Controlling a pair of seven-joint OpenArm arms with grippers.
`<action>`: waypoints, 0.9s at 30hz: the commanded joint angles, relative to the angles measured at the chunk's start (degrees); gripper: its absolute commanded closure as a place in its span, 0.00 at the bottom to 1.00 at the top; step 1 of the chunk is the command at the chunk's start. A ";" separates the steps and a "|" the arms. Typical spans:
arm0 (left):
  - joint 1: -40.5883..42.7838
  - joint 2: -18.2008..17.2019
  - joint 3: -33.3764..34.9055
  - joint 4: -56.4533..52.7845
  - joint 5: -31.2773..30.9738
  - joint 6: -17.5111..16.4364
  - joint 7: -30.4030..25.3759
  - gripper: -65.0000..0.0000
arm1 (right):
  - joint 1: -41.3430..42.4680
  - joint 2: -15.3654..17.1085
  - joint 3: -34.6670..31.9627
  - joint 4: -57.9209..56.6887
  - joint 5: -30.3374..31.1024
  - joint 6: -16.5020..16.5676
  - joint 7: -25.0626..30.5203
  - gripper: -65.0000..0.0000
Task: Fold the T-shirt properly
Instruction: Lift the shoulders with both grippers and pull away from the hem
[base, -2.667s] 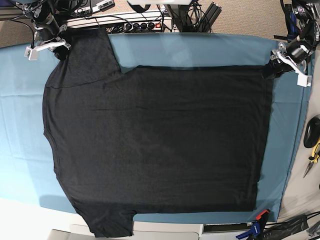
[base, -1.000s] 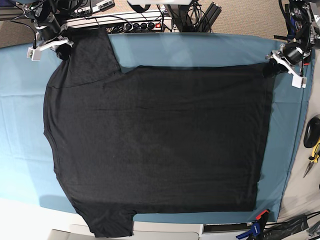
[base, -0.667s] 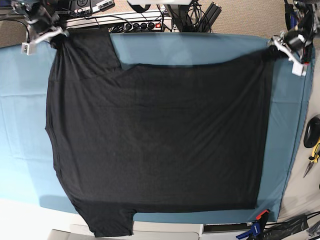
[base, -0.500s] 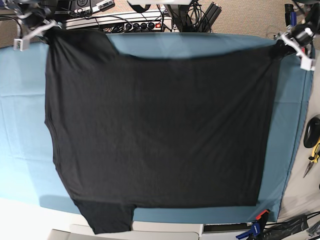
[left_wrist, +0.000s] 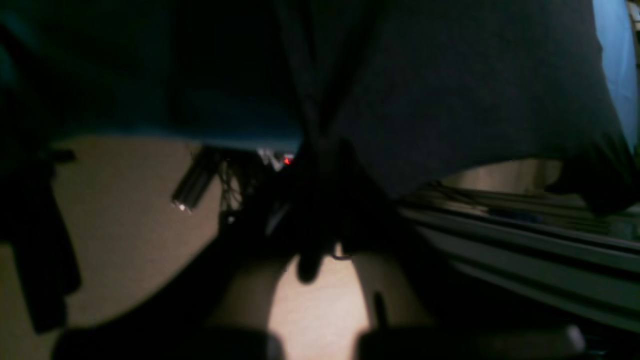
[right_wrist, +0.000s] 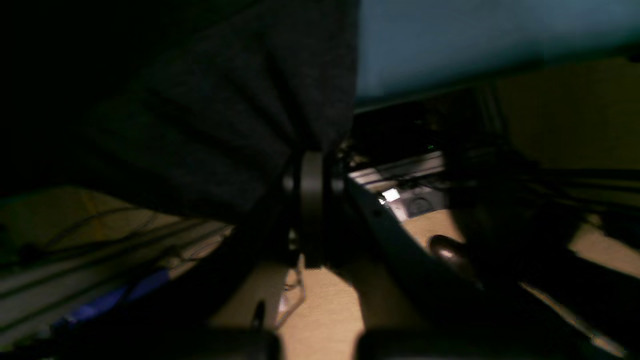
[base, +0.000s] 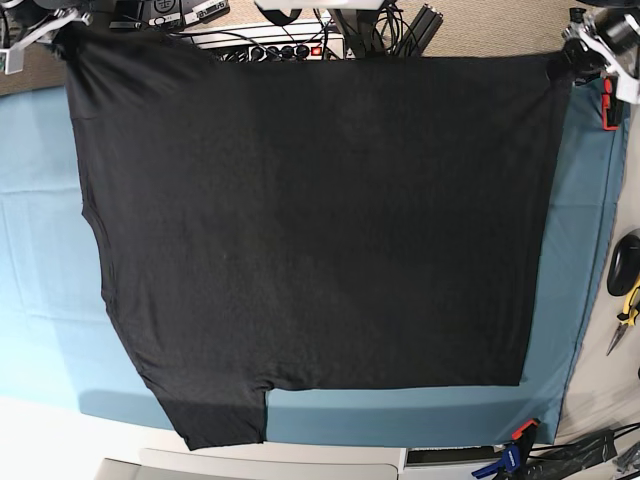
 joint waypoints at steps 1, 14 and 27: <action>1.49 -0.90 -0.66 0.68 -1.55 -0.22 -0.46 1.00 | -1.22 -0.24 0.85 0.68 0.76 0.76 0.57 1.00; 7.93 -0.92 -0.66 0.68 -5.46 -1.68 2.56 1.00 | -4.39 -2.47 0.87 0.68 1.20 1.03 -1.99 1.00; 7.45 -0.92 -0.66 0.66 -5.25 -1.70 2.40 1.00 | -6.47 -2.82 0.87 0.66 -2.19 -0.11 -2.01 1.00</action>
